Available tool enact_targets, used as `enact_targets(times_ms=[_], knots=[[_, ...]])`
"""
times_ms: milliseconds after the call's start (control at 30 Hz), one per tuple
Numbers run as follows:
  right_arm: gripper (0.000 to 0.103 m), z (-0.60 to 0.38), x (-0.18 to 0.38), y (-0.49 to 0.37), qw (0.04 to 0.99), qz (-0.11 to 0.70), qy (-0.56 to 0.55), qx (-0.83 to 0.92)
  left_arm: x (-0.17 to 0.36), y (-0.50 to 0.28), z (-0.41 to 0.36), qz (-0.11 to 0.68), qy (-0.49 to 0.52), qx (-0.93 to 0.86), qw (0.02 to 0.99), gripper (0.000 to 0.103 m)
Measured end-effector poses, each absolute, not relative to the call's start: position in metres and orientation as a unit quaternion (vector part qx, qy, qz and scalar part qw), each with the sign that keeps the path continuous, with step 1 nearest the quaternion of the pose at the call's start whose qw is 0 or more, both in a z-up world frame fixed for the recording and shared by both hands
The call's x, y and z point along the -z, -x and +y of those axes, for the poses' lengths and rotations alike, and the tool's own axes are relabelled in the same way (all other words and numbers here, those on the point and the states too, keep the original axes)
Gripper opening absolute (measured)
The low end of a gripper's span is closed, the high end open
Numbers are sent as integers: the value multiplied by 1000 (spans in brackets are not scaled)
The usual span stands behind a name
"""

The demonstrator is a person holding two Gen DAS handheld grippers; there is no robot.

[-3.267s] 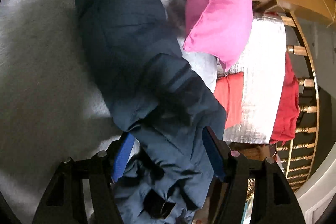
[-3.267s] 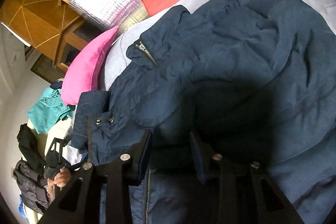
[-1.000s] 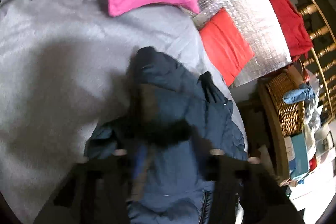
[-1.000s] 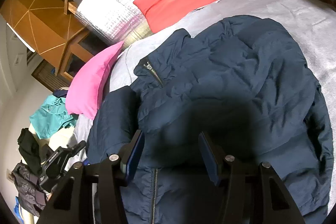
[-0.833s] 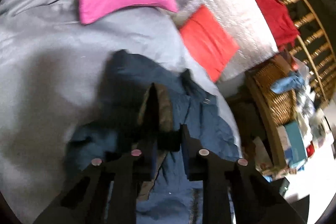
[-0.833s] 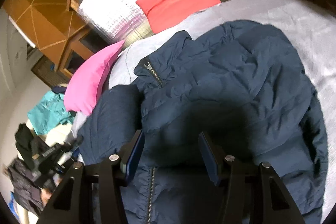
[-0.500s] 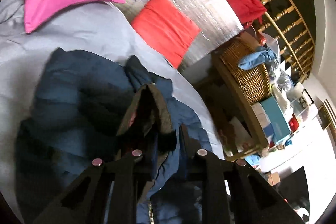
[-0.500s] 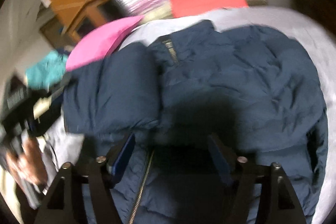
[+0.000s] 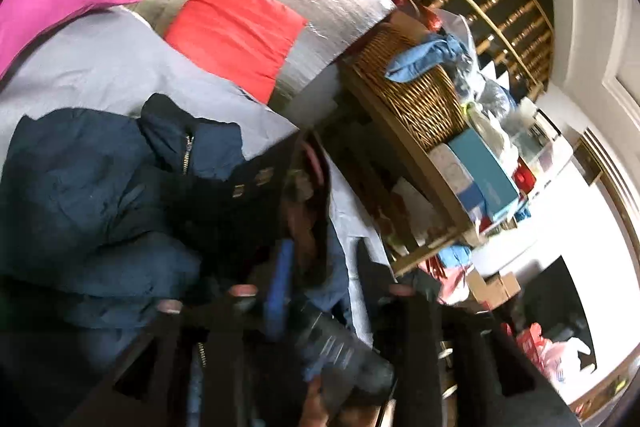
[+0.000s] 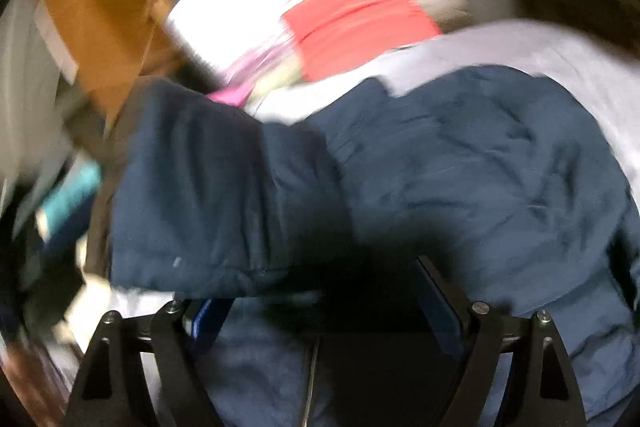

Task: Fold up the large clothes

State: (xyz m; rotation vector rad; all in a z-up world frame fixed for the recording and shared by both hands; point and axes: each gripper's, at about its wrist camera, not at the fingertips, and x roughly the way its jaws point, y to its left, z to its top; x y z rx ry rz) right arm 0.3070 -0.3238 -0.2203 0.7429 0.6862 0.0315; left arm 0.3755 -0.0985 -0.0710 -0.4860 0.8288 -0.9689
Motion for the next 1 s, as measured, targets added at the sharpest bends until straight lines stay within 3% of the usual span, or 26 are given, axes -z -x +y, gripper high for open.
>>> enact_targets(times_ms=[33,67,167,333,433,500,567,600,667,1000], knots=[[88,-337,224,-305,865,321,-386,-8,68,-375,-91,374,227,450,778,63],[88,-353,231,-303,850,312,-425,-3,66,-375,-84,364,230,447,784,68],[88,-384,246,-299,820,298,-490,4,69,-384,-57,356,230,403,811,70],[85,-420,271,-304,774,286,-565,-11,124,-423,-9,446,236,241,829,70],[74,-437,285,-304,742,271,-613,-21,161,-440,15,494,255,177,812,69],[57,-443,294,-300,721,265,-640,-22,178,-445,25,508,252,148,810,68],[31,-448,303,-300,710,276,-648,-11,185,-447,26,514,245,137,811,62],[29,-447,303,-298,709,280,-647,-7,187,-447,26,516,241,136,811,61],[15,-446,300,-299,719,281,-636,-3,189,-447,23,516,230,134,814,59],[13,-424,212,-274,831,263,-490,9,182,-442,21,513,200,132,824,59]])
